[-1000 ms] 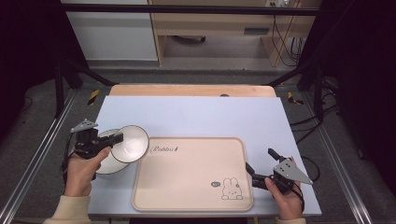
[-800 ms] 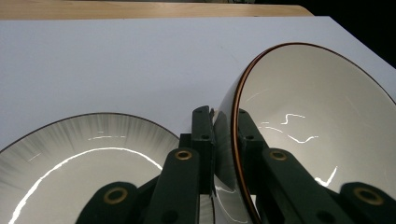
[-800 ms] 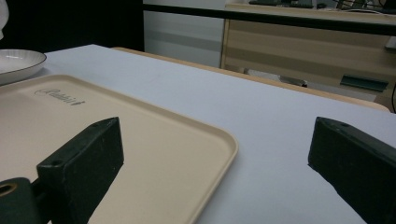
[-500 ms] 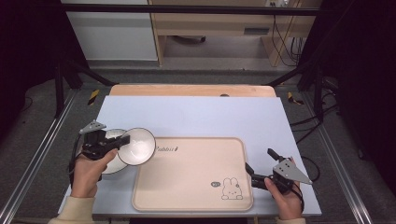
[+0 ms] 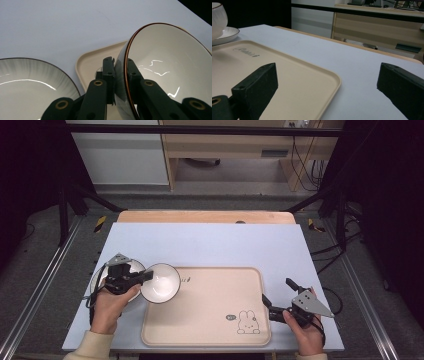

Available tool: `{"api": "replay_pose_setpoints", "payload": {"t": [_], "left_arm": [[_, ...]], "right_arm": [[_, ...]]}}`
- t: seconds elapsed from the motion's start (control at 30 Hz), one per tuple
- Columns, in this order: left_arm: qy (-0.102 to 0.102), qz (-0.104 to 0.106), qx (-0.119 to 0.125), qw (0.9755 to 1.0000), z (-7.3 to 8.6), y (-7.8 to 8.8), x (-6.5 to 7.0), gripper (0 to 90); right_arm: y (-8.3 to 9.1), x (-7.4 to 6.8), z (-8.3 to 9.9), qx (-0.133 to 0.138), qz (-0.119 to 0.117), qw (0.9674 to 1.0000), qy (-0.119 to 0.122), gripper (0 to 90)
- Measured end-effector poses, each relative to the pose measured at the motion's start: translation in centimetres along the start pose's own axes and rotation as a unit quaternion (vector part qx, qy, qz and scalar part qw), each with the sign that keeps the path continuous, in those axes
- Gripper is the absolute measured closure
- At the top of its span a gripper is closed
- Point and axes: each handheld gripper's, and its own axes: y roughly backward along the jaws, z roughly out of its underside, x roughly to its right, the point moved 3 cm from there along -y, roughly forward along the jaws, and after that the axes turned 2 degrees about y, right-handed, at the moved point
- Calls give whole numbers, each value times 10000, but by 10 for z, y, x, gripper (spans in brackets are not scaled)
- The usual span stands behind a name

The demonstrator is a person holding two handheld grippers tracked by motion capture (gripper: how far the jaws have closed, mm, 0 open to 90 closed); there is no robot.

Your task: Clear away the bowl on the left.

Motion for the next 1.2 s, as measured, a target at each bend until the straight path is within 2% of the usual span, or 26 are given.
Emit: {"api": "replay_pose_setpoints", "payload": {"t": [0.23,0.57,0.93,1.0,1.13,1.2], "left_arm": [[-203,103,-140,9996,3,-12,16,815],[-280,228,-147,9992,3,-21,32,815],[-419,321,-276,9982,8,-33,47,816],[-408,380,-293,9980,8,-35,49,815],[-194,771,-307,9964,6,-41,55,816],[-277,776,-361,9959,4,-44,59,816]], "right_arm": [[-1,-1,0,1,-7,10000,8,34],[0,-1,0,-14,-11,10000,-5,34],[-1,-1,0,-21,-20,10000,-16,35],[0,-1,0,-20,-17,10000,-27,35],[0,0,0,-7,-19,10000,-28,35],[0,-1,0,-13,-25,10000,-24,35]]}}
